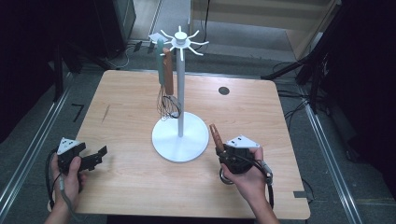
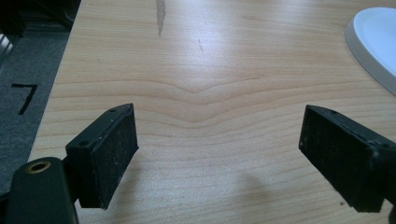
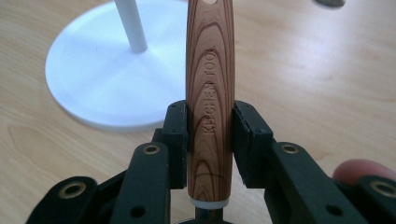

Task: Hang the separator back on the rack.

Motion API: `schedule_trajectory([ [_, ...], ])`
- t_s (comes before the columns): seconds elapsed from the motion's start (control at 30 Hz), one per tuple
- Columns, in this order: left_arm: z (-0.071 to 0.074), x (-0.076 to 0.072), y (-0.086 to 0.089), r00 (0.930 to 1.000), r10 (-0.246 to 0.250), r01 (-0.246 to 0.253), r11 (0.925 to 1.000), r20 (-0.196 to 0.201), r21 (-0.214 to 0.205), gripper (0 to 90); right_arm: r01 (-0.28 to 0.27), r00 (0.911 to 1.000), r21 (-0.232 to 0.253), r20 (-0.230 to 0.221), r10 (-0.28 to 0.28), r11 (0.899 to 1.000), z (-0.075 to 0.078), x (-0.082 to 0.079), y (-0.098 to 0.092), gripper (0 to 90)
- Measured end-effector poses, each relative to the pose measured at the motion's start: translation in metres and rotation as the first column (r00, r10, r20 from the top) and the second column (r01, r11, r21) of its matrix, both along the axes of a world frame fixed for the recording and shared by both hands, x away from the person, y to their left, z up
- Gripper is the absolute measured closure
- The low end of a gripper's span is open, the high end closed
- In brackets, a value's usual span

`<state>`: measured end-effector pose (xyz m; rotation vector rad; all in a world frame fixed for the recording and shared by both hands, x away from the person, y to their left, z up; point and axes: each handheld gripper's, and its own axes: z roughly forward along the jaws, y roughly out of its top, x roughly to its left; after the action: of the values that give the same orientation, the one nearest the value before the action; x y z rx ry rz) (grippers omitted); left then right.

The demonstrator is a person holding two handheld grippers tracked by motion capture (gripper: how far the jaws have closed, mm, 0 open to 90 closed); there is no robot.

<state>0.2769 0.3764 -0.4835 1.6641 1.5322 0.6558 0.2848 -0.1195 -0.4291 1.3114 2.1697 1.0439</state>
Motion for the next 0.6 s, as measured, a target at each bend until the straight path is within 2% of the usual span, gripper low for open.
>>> schedule_trajectory([
  [0.03, 0.0, 0.0, 0.0, 1.0, 0.0, 0.0, 1.0, 0.0, 0.0, 11.9, 0.006, 0.9995, 0.001, 0.032, -0.006, 1.0, 0.001, -0.002, 0.001, 69.9],
  [0.1, 0.0, 0.0, 0.0, 1.0, 0.0, 0.0, 1.0, 0.0, 0.0, 11.9, 0.008, 0.9989, 0.007, 0.046, -0.008, 1.0, 0.002, -0.003, 0.002, 69.9],
  [0.13, 0.0, 0.0, 0.0, 1.0, 0.0, 0.0, 1.0, 0.0, 0.0, 11.9, 0.022, 0.9954, 0.016, 0.093, -0.023, 1.0, 0.005, -0.006, 0.004, 69.9],
  [0.2, 0.0, 0.0, 0.0, 1.0, 0.002, -0.002, 1.0, -0.001, 0.0, 12.0, 0.022, 0.9942, 0.025, 0.105, -0.024, 0.999, 0.006, -0.007, 0.004, 69.9],
  [0.23, 0.0, 0.0, 0.0, 1.0, 0.002, -0.002, 1.0, -0.001, 0.0, 12.0, 0.025, 0.9894, 0.047, 0.142, -0.032, 0.999, 0.009, -0.01, 0.005, 69.9],
  [0.37, 0.0, 0.0, -0.001, 1.0, 0.005, -0.005, 1.0, 0.001, 0.007, 12.0, 0.028, 0.9783, 0.063, 0.203, -0.041, 0.998, 0.014, -0.014, 0.009, 69.9],
  [0.6, 0.0, -0.001, -0.001, 0.9999, 0.011, -0.011, 0.9999, 0.005, 0.011, 12.0, 0.014, 0.9661, 0.111, 0.255, -0.042, 0.994, 0.022, -0.019, 0.015, 69.9],
])
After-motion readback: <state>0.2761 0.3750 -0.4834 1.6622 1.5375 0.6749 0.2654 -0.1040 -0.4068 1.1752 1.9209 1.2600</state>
